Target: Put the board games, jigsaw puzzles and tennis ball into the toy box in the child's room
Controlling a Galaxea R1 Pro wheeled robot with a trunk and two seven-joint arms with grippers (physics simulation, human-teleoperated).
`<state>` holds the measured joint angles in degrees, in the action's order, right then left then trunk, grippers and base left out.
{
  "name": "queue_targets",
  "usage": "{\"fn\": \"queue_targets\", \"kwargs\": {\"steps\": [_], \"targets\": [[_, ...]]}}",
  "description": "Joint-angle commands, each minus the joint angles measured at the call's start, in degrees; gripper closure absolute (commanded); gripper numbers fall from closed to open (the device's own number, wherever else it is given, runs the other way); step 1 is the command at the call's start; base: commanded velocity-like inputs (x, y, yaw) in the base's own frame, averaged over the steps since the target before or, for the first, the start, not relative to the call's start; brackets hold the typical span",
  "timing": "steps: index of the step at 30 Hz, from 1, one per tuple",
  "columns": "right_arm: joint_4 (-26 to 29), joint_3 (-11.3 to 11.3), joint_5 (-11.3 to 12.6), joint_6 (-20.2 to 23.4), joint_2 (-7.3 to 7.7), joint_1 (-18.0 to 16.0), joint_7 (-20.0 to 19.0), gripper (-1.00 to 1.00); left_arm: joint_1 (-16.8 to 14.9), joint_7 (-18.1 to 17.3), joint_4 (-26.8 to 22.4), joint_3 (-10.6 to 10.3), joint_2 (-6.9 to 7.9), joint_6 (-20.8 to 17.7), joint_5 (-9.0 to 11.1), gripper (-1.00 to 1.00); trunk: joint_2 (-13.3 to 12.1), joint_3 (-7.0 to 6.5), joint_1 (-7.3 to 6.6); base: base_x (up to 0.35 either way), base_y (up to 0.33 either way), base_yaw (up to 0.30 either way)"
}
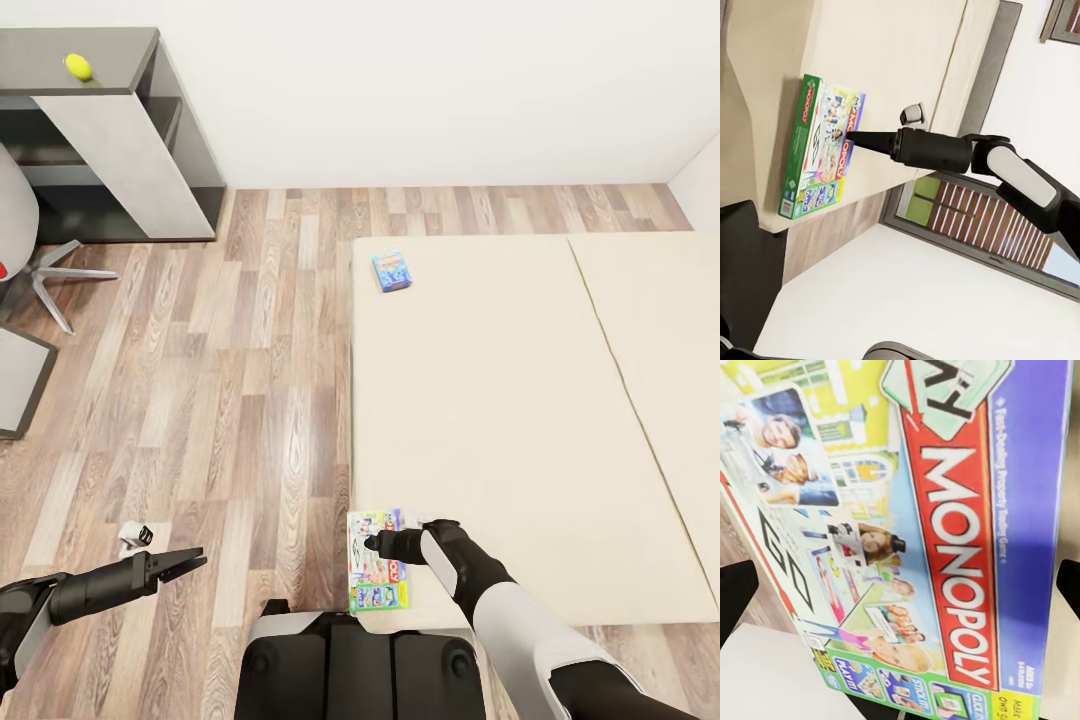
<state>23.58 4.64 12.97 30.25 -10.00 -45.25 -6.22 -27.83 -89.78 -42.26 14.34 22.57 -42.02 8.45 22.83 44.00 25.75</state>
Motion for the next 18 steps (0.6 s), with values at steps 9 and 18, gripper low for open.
{"fn": "queue_targets", "kwargs": {"steps": [9,18], "targets": [[0.1,0.1,0.3,0.3,0.00,0.0,0.1,-1.00,0.0,-0.2,0.0,0.0,0.02,-0.7,0.0,-1.00,0.1,0.06,0.03,0.000,0.032,0.000],[0.1,0.1,0.3,0.3,0.00,0.0,0.1,-1.00,0.0,-0.2,0.0,0.0,0.02,-0.6,0.0,-1.00,0.1,0.06,0.03,0.000,0.028,0.000]]}}
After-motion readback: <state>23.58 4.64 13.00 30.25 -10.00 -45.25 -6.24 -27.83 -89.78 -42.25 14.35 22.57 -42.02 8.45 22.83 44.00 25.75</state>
